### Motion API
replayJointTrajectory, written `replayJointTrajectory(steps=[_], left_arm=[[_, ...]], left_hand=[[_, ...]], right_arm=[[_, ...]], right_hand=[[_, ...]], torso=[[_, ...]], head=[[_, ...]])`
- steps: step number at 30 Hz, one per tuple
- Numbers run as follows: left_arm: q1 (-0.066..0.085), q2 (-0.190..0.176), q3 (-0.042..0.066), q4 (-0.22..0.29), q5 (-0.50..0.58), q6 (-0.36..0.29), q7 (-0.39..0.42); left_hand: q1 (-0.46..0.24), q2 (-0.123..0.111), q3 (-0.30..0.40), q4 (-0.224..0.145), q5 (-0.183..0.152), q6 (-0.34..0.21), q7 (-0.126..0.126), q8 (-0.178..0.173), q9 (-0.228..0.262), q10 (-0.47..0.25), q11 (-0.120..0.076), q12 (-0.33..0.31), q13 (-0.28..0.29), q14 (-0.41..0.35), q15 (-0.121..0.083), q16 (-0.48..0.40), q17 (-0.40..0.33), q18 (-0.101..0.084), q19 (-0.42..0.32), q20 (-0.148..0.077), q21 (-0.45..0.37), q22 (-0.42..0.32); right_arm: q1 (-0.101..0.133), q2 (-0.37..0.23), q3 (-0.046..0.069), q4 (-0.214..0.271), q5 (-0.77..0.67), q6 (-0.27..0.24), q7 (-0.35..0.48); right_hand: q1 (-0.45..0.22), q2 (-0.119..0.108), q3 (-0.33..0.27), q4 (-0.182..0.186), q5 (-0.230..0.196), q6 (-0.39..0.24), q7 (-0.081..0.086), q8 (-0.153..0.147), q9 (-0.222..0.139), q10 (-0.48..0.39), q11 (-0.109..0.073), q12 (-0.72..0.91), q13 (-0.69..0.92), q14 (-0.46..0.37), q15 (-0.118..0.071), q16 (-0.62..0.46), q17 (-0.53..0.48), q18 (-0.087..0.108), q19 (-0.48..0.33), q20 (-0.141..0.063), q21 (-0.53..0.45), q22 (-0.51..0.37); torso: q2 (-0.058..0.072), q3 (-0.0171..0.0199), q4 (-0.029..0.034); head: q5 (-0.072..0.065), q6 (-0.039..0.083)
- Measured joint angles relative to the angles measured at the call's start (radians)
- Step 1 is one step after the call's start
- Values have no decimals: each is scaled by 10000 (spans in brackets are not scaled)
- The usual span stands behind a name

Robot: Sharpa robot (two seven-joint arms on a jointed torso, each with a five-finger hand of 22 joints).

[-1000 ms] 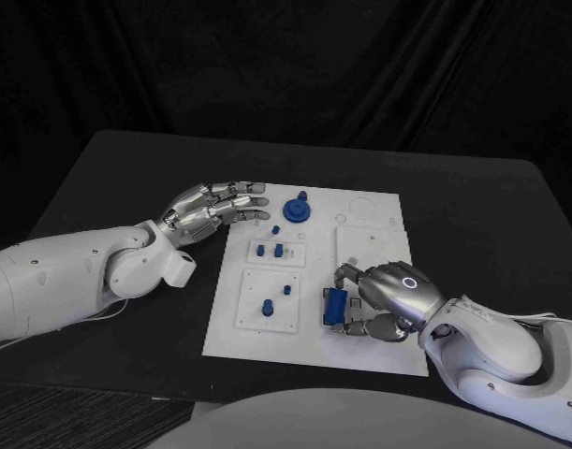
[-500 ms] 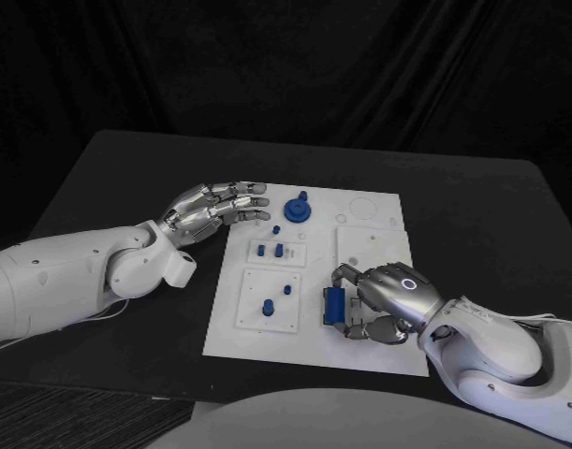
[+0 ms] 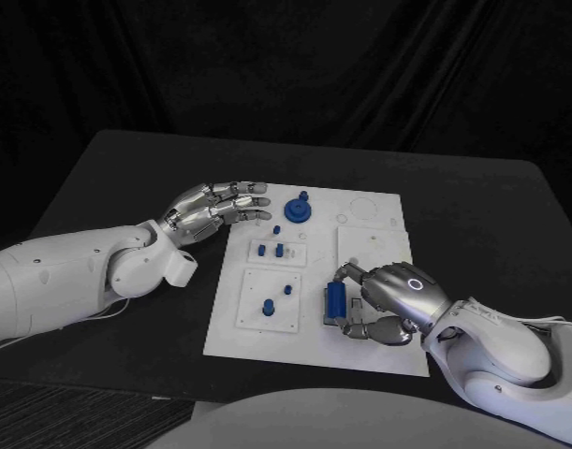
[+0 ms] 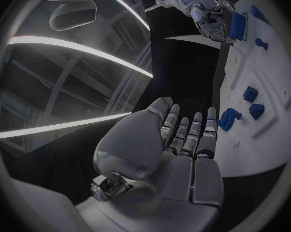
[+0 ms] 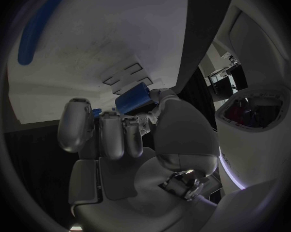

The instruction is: Assemble the parts on the task board

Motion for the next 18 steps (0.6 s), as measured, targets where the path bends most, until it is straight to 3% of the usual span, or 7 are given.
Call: replayJointTrajectory(steps=[9,18], left_arm=[[-3,0,-3,-33,0,0,-3],[-8,2,0,-43,0,6,-3]], left_hand=[[0,0,0,0,0,0,0,0,0,0,0,0,0,0,0,0,0,0,0,0,0,0],[0,0,0,0,0,0,0,0,1,0,0,0,0,0,0,0,0,1,0,0,0,0]], right_arm=[[0,-58,0,84,28,0,24],[0,-13,0,116,82,138,0]], right_hand=[[-224,-14,150,-65,113,1,1,-103,0,-21,-20,0,0,0,0,0,-1,0,-36,-36,-26,0],[-355,-120,536,181,-387,-48,-48,-194,1,-21,-20,0,-1,0,0,0,-23,0,-36,-36,-79,-1]], torso=[[-10,2,0],[1,4,-11]], head=[[-31,0],[-50,0]])
